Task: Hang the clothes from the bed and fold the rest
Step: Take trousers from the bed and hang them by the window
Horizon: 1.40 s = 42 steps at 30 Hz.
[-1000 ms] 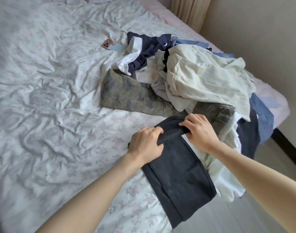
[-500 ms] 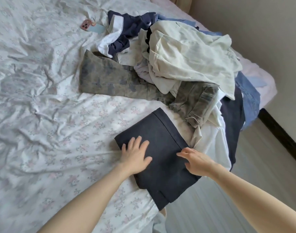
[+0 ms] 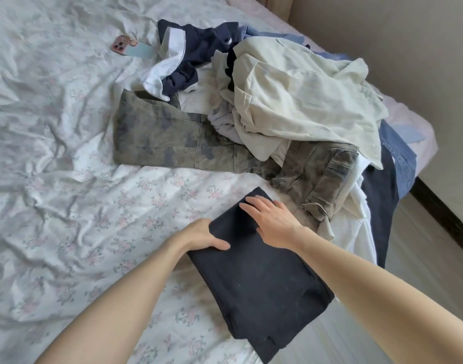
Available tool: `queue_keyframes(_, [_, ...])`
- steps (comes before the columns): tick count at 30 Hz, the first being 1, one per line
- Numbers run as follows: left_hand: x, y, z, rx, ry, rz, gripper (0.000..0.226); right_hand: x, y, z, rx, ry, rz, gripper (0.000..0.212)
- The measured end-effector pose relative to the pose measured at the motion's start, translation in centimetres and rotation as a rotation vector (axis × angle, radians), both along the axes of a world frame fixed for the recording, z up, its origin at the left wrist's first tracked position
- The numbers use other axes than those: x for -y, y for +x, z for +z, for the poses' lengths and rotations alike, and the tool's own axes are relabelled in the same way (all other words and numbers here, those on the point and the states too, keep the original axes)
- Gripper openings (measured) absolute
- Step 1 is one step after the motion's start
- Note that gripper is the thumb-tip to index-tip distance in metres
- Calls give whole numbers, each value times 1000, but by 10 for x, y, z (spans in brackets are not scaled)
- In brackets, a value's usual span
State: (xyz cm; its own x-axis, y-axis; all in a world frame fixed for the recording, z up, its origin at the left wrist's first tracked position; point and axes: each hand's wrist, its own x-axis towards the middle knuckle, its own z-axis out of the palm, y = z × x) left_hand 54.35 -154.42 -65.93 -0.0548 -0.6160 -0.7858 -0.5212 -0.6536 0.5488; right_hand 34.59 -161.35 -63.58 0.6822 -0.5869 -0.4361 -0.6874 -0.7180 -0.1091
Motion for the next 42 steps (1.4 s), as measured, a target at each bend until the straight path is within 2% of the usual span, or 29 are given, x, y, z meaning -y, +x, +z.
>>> queue_keyframes(3, [-9,-7,7,4,-146,-56,73,18,26,9,-165,4,153,86])
queue_keyframes(5, [-13,-9,13,-8,-217,-53,79,32,42,17,-301,92,169,84])
queue_keyframes(7, [-15,-8,20,3,-230,-69,73,41,52,29,-396,126,170,69])
queue_keyframes(10, [-14,-4,30,31,-221,-100,52,44,56,45,-414,127,176,54])
queue_keyframes(12, [-12,5,42,54,-236,-97,46,44,61,57,-373,84,191,51])
queue_keyframes(17, [4,57,89,185,-299,-43,46,55,101,95,-149,-57,164,41])
queue_keyframes(20, [15,93,126,349,-364,-21,62,60,134,118,0,-188,144,39])
queue_keyframes(22, [19,110,147,490,-408,-6,64,62,151,131,97,-274,126,37])
queue_keyframes(26, [8,117,168,809,-534,1,54,53,165,143,245,-391,94,33])
queue_keyframes(28, [-5,106,166,889,-592,-14,47,41,157,140,285,-408,91,32])
queue_keyframes(31, [-29,80,156,896,-663,-28,38,21,130,131,303,-405,85,29])
queue_keyframes(35, [-56,38,150,816,-758,-86,30,-12,76,124,367,-428,25,24])
queue_keyframes(38, [-75,7,142,738,-824,-166,30,-37,34,116,392,-415,-22,34])
queue_keyframes(42, [-99,-36,116,649,-775,-371,37,-75,-14,88,357,-377,-108,48])
